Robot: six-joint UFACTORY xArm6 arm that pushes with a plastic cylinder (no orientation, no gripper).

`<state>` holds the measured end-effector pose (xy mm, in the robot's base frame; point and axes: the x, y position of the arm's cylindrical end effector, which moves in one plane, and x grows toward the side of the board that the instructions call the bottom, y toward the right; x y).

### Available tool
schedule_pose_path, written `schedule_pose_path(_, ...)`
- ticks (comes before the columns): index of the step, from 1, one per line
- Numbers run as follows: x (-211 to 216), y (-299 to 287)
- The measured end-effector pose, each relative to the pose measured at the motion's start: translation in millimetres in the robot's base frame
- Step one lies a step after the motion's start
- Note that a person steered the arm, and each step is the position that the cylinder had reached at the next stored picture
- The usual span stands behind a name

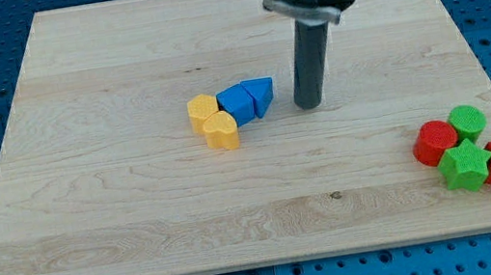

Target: Slide the blue cube towards up

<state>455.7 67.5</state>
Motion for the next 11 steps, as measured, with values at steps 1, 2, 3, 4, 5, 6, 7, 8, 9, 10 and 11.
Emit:
schedule_pose_path(1, 13, -16)
schedule_pose_path(2, 13, -24)
schedule_pose_path(3, 13, -58)
schedule_pose_path(4, 13, -66)
schedule_pose_path(5, 13, -70)
schedule_pose_path(6, 13, -70)
schedule_pose_path(7, -2, -70)
schedule_pose_path(8, -23, -74)
schedule_pose_path(9, -35, -83)
schedule_pose_path(10, -37, -91)
schedule_pose_path(11, -16, -91)
